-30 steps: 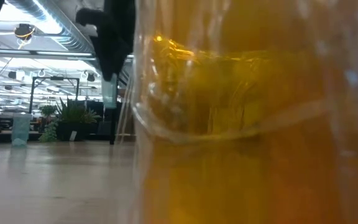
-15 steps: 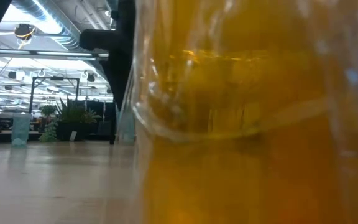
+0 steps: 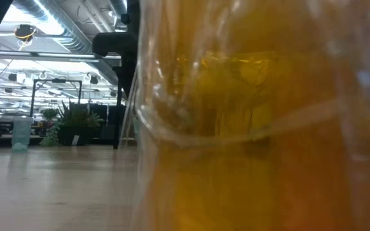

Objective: Pick and place medicine bottles onto shelf by color
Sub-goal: Put the top right blue pill bottle on the shelf

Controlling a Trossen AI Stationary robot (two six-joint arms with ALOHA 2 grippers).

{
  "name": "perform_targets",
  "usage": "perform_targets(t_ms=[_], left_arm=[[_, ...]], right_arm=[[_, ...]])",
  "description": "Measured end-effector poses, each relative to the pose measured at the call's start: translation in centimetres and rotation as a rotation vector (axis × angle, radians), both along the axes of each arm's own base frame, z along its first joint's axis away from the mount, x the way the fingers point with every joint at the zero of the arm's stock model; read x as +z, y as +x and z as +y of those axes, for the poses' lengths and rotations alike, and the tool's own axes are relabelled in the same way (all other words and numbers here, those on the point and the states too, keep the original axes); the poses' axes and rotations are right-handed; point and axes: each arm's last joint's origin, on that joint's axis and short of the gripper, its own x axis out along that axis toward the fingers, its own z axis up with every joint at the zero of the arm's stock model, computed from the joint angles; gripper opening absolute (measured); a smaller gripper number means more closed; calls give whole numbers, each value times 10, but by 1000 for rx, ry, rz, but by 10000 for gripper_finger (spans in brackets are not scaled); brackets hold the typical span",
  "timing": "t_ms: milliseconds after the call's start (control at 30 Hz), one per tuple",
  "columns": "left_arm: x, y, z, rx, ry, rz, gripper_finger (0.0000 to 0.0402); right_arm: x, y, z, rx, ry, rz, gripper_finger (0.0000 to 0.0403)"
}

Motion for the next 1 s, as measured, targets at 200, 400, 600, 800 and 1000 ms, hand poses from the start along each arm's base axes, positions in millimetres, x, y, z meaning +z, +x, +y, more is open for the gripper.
perform_targets(t_ms=[200,400,600,800,1000], left_arm=[[-3,1,0,2,2,8,100],[-4,2,0,3,0,0,100],[-3,2,1,6,0,-1,100],[-3,3,1,8,-2,-11,100],[-3,3,1,26,-7,-15,109]], right_arm=[[1,1,0,0,4,-9,200],[1,1,0,2,5,-10,200],[1,1,1,6,9,-10,200],[0,1,1,7,10,-9,200],[0,1,1,7,12,-12,200]])
